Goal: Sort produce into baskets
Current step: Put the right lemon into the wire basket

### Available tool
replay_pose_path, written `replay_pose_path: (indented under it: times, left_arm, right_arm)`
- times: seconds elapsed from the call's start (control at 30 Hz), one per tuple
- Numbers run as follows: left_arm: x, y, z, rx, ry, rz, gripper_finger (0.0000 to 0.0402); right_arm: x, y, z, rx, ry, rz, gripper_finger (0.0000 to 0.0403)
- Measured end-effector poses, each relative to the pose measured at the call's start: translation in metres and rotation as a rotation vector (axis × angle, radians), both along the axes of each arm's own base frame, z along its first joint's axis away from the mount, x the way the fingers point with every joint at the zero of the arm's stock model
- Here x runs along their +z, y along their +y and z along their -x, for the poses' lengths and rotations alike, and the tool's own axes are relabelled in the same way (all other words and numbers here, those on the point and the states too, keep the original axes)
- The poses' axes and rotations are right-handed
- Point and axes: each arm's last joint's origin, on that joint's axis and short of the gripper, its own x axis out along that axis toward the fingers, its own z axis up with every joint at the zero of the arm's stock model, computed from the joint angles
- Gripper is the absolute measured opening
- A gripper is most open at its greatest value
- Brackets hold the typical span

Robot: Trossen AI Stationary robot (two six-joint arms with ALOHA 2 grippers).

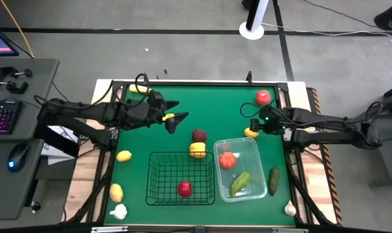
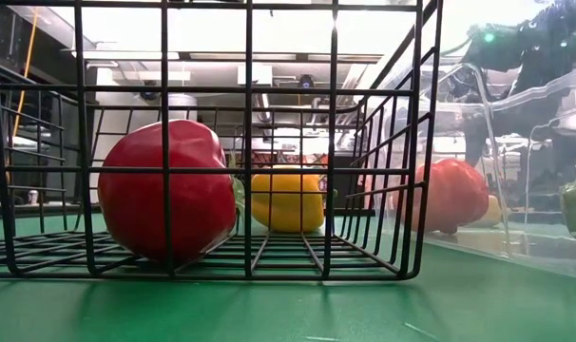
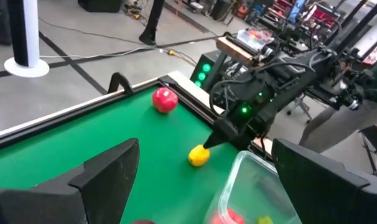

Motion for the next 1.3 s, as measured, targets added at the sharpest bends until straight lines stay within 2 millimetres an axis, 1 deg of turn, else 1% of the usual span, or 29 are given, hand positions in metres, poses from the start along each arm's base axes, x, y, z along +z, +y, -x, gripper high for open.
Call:
replay_pose_path:
  times: [0.13,0.33,0.6,0.77,0.97,1.07,1.2,1.23,1.3]
  left_arm:
    - [0.0,0.0,0.0,0.001,0.001,0.002,0.0353]
    - [0.0,0.001,0.0,0.003,0.004,-0.001,0.0353]
    - [-0.002,0.001,0.001,-0.009,0.037,-0.022,0.0353]
    - [-0.003,0.002,0.001,-0.01,0.049,-0.03,0.0353]
    - [-0.003,0.006,0.0,-0.021,0.051,-0.02,0.0353]
    - [-0.003,0.008,0.0,-0.027,0.052,-0.014,0.0353]
    - [-0.004,0.01,0.001,-0.033,0.063,-0.014,0.0353]
    - [-0.002,0.01,0.003,-0.06,0.063,-0.015,0.0353]
    - [0.007,0.01,0.008,-0.137,0.038,-0.01,0.0353]
  right_arm:
    - [-0.005,-0.002,-0.004,-0.025,0.036,-0.016,0.0367]
    - [-0.015,-0.005,-0.018,-0.012,0.049,-0.044,0.0367]
    - [-0.031,-0.004,-0.029,-0.008,0.147,-0.066,0.0367]
    - [-0.04,-0.005,-0.038,0.001,0.15,-0.06,0.0367]
    - [-0.043,-0.007,-0.041,-0.01,0.169,-0.046,0.0363]
    - [-0.043,-0.007,-0.04,-0.012,0.172,-0.043,0.0344]
    - [-0.041,-0.008,-0.041,0.009,0.18,-0.006,0.0289]
    - [-0.037,-0.009,-0.043,0.021,0.173,0.016,0.0274]
    - [-0.024,-0.011,-0.048,0.064,0.136,0.059,0.0248]
